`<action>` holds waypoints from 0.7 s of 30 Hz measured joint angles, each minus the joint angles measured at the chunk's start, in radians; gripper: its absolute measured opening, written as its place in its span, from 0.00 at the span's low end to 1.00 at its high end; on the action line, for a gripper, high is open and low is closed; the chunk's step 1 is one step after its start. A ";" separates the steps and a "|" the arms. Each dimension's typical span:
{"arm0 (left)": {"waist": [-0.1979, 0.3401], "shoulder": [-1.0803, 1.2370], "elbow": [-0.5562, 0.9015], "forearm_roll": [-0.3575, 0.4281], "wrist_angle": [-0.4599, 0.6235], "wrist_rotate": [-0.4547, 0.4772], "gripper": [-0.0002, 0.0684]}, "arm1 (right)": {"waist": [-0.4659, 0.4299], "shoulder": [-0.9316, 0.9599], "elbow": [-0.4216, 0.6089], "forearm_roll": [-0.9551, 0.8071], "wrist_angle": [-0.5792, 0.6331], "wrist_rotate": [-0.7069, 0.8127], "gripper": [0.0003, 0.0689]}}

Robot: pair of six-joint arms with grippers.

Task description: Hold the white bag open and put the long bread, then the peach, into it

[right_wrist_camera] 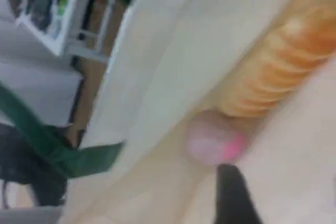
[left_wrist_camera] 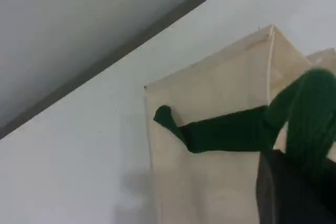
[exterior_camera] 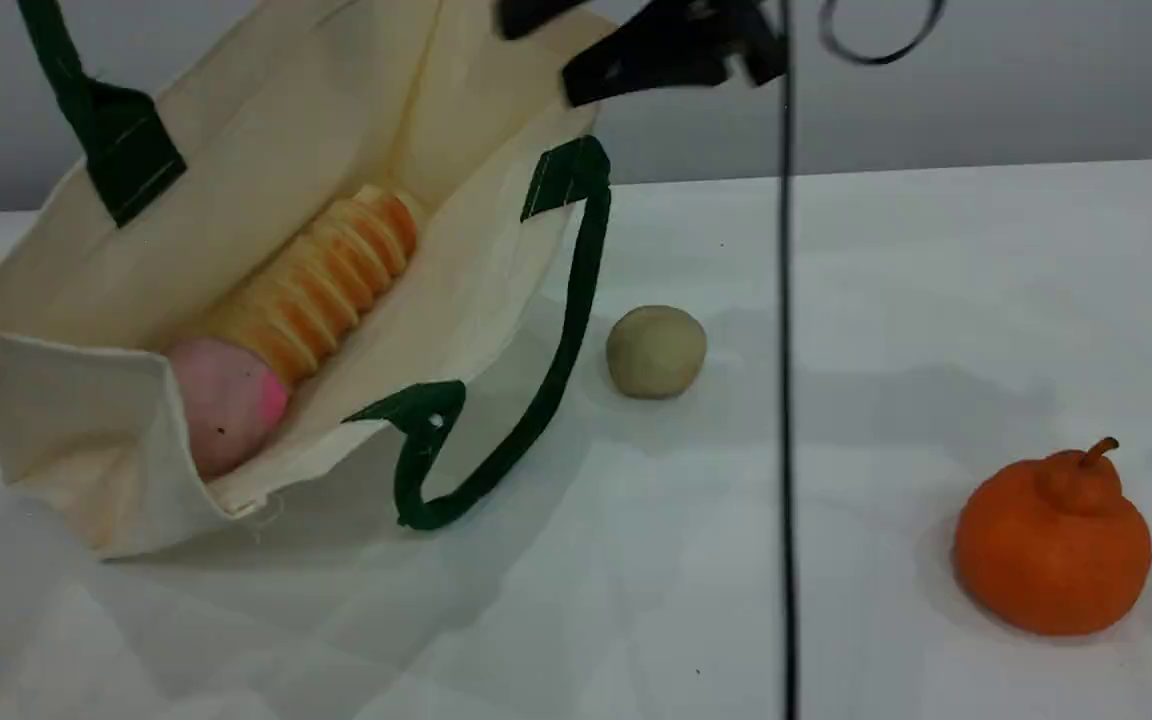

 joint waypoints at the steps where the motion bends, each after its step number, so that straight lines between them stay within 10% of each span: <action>1: 0.000 0.000 0.000 0.000 0.000 0.000 0.14 | -0.014 0.000 -0.008 -0.017 0.005 0.002 0.46; 21: 0.000 0.000 0.000 0.005 0.000 -0.002 0.14 | -0.125 0.000 -0.405 -0.837 0.046 0.378 0.43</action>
